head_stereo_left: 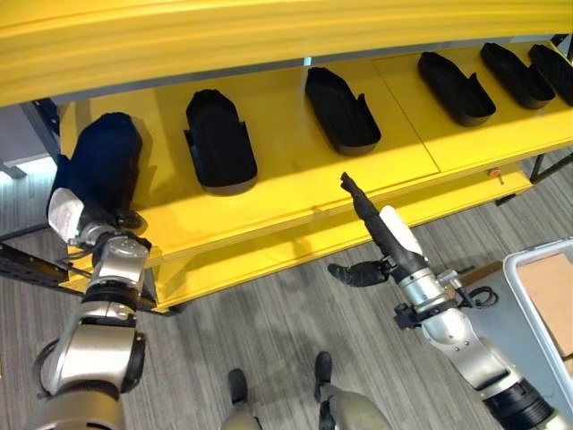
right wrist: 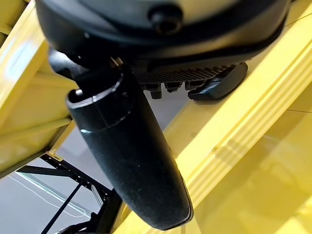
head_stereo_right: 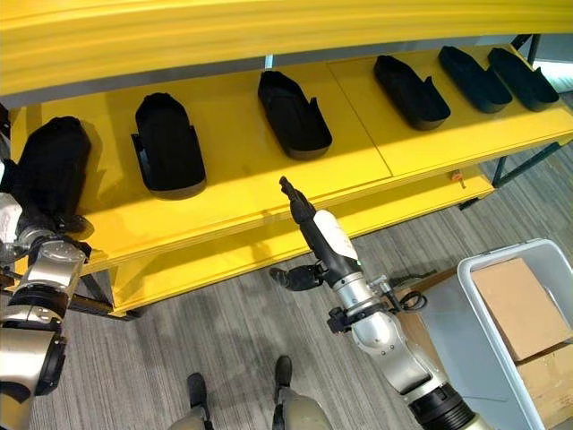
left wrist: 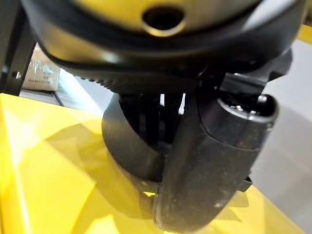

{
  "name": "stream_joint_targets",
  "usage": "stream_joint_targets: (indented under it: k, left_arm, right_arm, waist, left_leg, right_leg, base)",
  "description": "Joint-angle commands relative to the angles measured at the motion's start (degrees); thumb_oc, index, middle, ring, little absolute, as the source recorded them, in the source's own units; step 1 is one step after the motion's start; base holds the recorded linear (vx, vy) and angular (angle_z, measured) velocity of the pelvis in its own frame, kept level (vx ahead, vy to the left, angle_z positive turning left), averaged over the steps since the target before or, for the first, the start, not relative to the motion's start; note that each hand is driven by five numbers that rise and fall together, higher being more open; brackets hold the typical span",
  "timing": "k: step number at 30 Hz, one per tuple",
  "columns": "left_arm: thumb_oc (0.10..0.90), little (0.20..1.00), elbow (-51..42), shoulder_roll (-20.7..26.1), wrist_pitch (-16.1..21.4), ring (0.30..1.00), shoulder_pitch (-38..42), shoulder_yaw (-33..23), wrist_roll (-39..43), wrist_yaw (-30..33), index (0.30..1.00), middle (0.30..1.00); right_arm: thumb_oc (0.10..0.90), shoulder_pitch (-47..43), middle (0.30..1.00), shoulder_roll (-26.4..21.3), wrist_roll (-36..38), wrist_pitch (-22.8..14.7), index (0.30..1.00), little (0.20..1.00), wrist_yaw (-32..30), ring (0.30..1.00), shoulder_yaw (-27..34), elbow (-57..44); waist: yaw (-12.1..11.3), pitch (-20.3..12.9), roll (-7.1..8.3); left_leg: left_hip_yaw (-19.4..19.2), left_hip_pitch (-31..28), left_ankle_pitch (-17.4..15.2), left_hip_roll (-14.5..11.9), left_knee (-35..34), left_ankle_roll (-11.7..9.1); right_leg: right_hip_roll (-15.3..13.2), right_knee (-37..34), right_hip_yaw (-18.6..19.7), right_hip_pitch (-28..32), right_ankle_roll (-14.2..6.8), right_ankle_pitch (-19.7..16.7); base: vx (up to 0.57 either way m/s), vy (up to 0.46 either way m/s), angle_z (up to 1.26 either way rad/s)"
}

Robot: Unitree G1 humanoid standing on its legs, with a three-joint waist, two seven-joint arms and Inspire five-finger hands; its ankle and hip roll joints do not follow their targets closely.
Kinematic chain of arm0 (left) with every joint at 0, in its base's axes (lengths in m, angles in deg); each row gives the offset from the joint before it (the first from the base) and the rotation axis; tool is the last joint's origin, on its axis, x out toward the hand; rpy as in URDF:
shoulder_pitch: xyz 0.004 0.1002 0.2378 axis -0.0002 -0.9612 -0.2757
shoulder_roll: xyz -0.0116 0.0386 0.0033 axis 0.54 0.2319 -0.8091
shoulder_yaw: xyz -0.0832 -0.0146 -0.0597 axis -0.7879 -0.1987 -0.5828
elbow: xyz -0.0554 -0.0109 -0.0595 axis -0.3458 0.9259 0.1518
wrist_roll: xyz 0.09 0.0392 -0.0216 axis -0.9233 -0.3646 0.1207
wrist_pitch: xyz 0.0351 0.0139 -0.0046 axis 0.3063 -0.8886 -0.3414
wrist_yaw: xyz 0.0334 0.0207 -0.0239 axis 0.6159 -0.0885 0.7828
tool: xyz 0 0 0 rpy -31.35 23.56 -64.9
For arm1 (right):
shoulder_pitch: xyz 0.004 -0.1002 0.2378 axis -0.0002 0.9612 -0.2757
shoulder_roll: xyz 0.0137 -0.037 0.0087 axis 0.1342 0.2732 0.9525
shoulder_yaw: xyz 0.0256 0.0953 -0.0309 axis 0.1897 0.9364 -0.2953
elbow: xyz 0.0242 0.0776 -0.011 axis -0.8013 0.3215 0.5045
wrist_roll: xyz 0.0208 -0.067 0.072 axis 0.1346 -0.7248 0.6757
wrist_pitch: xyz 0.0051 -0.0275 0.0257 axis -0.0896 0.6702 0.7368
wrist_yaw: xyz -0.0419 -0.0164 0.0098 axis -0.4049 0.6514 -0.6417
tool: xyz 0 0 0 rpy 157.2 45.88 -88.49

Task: Move parts from the plastic box to the shelf.

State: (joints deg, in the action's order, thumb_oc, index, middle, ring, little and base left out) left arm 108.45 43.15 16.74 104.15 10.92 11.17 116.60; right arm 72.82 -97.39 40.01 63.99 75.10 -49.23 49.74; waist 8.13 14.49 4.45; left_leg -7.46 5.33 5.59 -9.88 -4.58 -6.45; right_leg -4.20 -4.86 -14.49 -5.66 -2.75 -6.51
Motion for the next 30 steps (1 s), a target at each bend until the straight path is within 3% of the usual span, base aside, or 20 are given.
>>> stream_joint_targets:
  k: [1,18,30]
  left_arm:
    - [0.900,1.000,2.72,4.82,2.78,1.000,6.74,1.97,-1.00,1.89,1.000,1.000]
    - [0.900,1.000,3.26,5.62,3.98,1.000,6.80,1.77,0.87,0.18,1.000,1.000]
    - [0.900,1.000,-5.74,2.05,7.54,1.000,5.27,1.82,6.56,-0.92,1.000,1.000]
  right_arm:
    - [0.900,-3.11,1.000,-2.21,2.19,-6.15,1.000,1.000,-2.03,1.000,2.59,-7.80]
    - [0.900,-2.71,1.000,-2.75,3.12,-5.84,1.000,1.000,-0.94,1.000,2.96,-7.53]
    - [0.900,-2.22,1.000,-1.46,3.50,-4.55,1.000,1.000,-0.63,1.000,3.50,-6.26]
  waist:
    - [-0.70,-3.59,-2.02]
    - [-0.50,-5.38,-3.29]
    - [-0.57,-7.66,-4.18]
  left_leg:
    - [1.41,-8.47,-3.43,-5.00,-0.42,-2.46]
    - [0.88,-9.66,-3.74,-5.01,-0.42,-2.64]
    - [1.32,-10.36,-4.19,-4.93,-0.42,-2.63]
  right_leg:
    - [-6.21,8.48,1.23,-5.25,-7.02,1.07]
    - [-6.16,7.86,1.42,-4.12,-6.98,1.20]
    - [-6.06,6.06,0.50,-1.73,-6.84,1.16]
  base:
    - [0.00,0.000,0.00]
    - [0.00,0.000,0.00]
    - [0.00,0.000,0.00]
